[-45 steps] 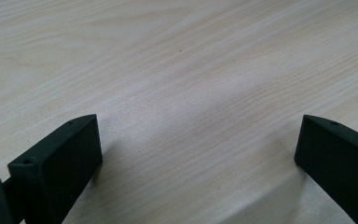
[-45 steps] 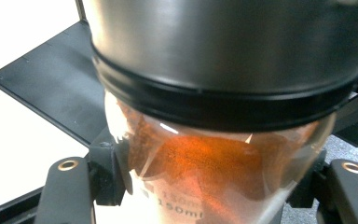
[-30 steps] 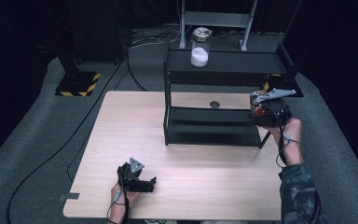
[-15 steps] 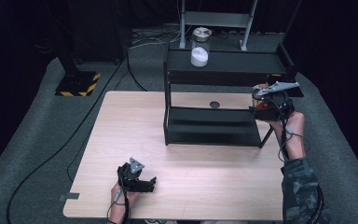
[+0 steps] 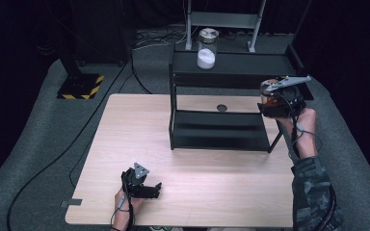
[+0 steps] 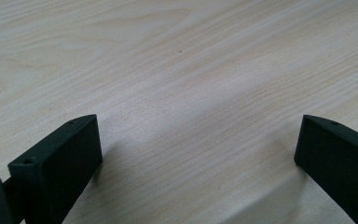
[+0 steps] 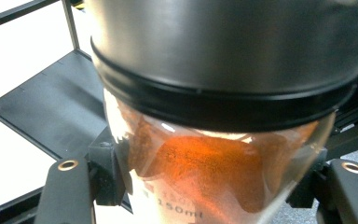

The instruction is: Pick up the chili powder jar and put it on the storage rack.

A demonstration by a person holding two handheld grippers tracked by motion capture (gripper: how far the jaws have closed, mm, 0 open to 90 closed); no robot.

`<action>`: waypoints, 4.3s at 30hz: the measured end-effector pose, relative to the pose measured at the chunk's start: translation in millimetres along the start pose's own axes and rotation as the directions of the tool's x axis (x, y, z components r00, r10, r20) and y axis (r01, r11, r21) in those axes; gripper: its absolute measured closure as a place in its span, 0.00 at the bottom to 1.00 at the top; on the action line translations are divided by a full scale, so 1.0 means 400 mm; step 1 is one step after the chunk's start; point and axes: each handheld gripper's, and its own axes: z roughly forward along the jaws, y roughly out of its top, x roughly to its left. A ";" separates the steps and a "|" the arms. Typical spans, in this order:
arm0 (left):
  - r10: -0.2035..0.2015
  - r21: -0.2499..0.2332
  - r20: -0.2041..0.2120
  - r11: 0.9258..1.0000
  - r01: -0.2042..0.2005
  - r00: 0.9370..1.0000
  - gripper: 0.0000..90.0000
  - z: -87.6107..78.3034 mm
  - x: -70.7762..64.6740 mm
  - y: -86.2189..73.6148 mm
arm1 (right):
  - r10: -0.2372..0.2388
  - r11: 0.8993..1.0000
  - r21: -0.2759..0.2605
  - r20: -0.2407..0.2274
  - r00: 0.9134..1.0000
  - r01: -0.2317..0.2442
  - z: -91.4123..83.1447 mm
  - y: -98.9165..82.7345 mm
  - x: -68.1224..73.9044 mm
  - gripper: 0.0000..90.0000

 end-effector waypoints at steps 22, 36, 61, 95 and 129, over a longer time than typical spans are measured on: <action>-0.002 0.004 0.004 1.000 0.002 1.000 0.00 0.000 0.003 0.002 | -0.007 0.999 -0.040 0.003 1.000 0.007 -0.022 0.058 -0.010 0.35; -0.006 0.002 0.005 1.000 0.006 1.000 0.00 0.001 0.003 0.001 | 0.013 0.997 -0.072 0.004 1.000 -0.013 -0.031 0.088 -0.022 0.35; -0.006 0.002 0.006 1.000 0.006 1.000 0.00 0.001 0.003 0.001 | 0.080 0.983 -0.167 0.016 0.997 -0.076 -0.056 0.120 -0.052 0.35; -0.003 0.004 0.005 1.000 0.003 1.000 0.00 0.000 0.004 0.002 | 0.183 0.957 -0.225 -0.010 0.983 -0.180 0.054 0.174 -0.078 0.35; 0.000 0.006 0.005 1.000 0.000 1.000 0.00 0.000 0.004 0.003 | 0.271 0.921 -0.289 -0.007 0.963 -0.261 0.144 0.139 -0.072 0.34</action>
